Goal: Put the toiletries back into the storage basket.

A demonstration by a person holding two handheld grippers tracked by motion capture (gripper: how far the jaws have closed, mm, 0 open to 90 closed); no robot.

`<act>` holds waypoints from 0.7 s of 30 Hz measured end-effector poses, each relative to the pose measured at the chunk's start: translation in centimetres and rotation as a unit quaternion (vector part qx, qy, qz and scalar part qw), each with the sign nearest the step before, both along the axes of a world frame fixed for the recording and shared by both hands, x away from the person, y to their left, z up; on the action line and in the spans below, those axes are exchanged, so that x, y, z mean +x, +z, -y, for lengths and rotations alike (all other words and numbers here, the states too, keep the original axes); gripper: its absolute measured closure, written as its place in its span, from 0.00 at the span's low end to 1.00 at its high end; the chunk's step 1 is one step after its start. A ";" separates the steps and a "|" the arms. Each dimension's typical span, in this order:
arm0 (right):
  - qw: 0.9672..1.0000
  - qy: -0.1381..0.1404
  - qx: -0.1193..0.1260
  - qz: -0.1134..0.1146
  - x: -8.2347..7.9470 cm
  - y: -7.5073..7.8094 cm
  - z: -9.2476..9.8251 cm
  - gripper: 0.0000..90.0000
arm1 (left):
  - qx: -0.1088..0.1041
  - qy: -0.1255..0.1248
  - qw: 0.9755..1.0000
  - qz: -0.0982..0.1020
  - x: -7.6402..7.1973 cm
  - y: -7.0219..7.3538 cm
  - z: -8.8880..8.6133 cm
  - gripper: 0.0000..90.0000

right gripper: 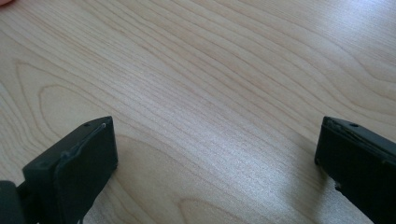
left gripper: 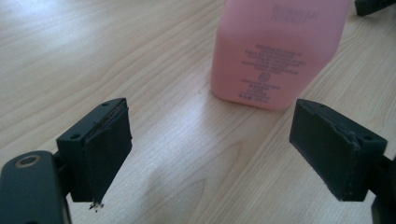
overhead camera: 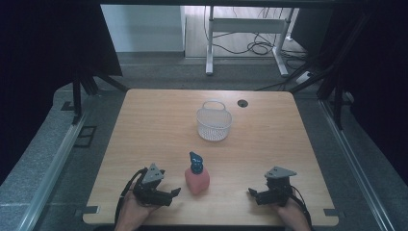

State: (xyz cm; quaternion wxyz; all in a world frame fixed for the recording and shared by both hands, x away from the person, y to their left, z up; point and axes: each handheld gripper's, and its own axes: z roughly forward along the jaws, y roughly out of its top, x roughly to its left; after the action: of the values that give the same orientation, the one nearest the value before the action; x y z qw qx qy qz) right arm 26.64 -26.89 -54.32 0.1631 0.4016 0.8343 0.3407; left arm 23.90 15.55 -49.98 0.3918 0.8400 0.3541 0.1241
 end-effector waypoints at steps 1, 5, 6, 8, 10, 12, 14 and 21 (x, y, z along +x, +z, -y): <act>1.000 0.000 0.000 0.000 0.0 0.0 0.0 0.00 | 0.000 0.000 1.000 0.001 0.0 0.1 0.0 0.14; 1.000 0.000 0.000 0.000 0.0 0.0 0.0 0.00 | -0.002 -0.003 1.000 0.004 0.1 0.6 0.1 0.15; 1.000 0.000 0.000 0.000 0.0 0.0 0.0 0.00 | -0.002 -0.004 1.000 0.005 0.2 0.7 0.1 0.15; 1.000 0.000 0.000 0.000 0.0 0.0 0.0 0.00 | -0.004 -0.006 1.000 0.006 0.2 0.9 0.1 0.15; 1.000 0.000 0.000 0.000 0.0 0.0 0.0 0.00 | -0.006 -0.008 1.000 0.006 0.4 1.1 0.2 0.15; 1.000 0.000 0.000 0.000 0.0 0.0 0.0 0.00 | -0.008 -0.010 1.000 0.006 0.5 1.3 0.3 0.15; 1.000 -0.001 0.000 0.000 0.0 0.0 0.0 0.00 | -0.014 -0.013 1.000 0.006 0.6 1.6 0.5 0.15; 1.000 -0.001 0.000 0.000 0.0 0.0 0.0 0.00 | -0.015 -0.026 0.999 0.013 1.1 2.5 1.3 0.15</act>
State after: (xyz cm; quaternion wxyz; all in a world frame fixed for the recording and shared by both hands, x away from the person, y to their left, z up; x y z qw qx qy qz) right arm 26.62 -26.87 -54.32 0.1637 0.4029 0.8337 0.3405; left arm 24.95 14.28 -47.46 0.4116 0.8414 0.3291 0.1199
